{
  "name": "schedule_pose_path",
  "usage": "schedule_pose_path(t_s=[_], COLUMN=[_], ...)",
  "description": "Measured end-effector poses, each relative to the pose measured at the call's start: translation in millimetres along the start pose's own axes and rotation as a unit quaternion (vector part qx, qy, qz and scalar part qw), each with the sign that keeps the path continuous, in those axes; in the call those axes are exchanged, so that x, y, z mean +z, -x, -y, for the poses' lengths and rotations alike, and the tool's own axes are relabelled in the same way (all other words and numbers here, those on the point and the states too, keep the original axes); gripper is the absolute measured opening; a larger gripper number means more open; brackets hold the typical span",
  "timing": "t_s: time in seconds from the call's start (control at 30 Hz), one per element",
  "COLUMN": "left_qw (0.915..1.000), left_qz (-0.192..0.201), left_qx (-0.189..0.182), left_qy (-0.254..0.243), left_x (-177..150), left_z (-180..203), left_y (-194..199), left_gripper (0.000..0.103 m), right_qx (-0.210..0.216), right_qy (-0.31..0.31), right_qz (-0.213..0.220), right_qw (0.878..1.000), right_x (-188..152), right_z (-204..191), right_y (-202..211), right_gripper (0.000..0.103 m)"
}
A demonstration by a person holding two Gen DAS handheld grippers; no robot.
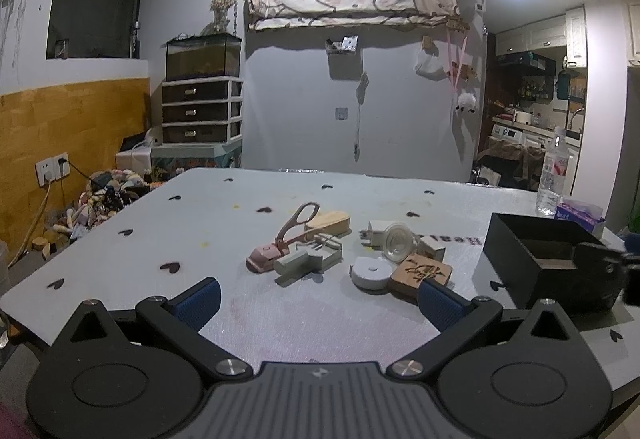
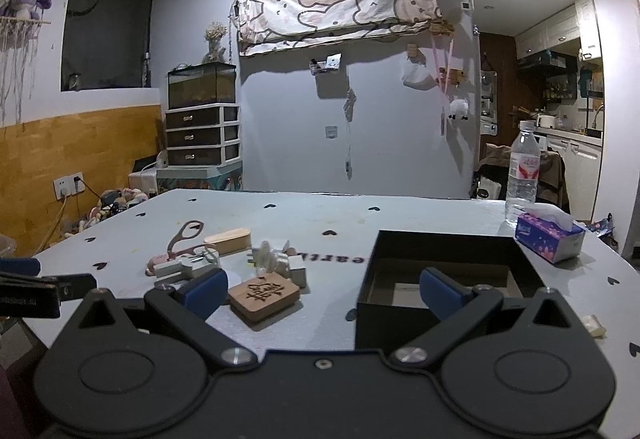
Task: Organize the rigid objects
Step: 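Move the right tool over the black box while the left tool grasps the wooden coaster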
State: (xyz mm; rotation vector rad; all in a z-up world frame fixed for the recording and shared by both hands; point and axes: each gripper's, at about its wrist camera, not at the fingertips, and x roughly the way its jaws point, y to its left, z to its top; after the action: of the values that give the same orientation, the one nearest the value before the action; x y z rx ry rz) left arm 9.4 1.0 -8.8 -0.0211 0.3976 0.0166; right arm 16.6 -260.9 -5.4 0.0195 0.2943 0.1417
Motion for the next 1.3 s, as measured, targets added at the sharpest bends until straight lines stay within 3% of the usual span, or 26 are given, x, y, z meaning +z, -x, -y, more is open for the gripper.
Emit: schedule_pose_path(t_s=[0.33, 0.73, 0.8, 0.93, 1.03, 1.23, 1.3], left_qw=[0.9991, 0.9932, 0.9912, 0.9867, 0.9802, 0.9612, 0.9582], left_qz=[-0.042, -0.082, -0.092, -0.122, -0.149, -0.194, -0.193], left_qx=[-0.003, -0.073, -0.085, -0.1, -0.126, -0.192, -0.205], left_qy=[-0.009, -0.04, -0.044, -0.04, -0.035, -0.041, -0.052], left_x=[-11, -15, -12, -8, -7, -7, -5], left_z=[4, 42, 47, 52, 54, 57, 58], left_y=[-42, -94, -105, -126, -142, -174, -181], left_gripper=[0.103, 0.103, 0.103, 0.103, 0.103, 0.1, 0.1], right_qx=[-0.099, -0.195, -0.195, -0.165, -0.156, -0.122, -0.122], right_qy=[-0.033, -0.079, -0.095, -0.137, -0.143, -0.154, -0.152], right_qz=[-0.012, -0.062, -0.069, -0.096, -0.117, -0.13, -0.135], right_qw=[0.994, 0.976, 0.974, 0.972, 0.97, 0.972, 0.972], right_x=[-2, -1, 1, 3, 4, 3, 3], right_z=[64, 156, 170, 188, 191, 192, 191], right_y=[-21, -56, -61, -77, -90, -106, -109], right_gripper=[0.103, 0.102, 0.097, 0.071, 0.061, 0.056, 0.056])
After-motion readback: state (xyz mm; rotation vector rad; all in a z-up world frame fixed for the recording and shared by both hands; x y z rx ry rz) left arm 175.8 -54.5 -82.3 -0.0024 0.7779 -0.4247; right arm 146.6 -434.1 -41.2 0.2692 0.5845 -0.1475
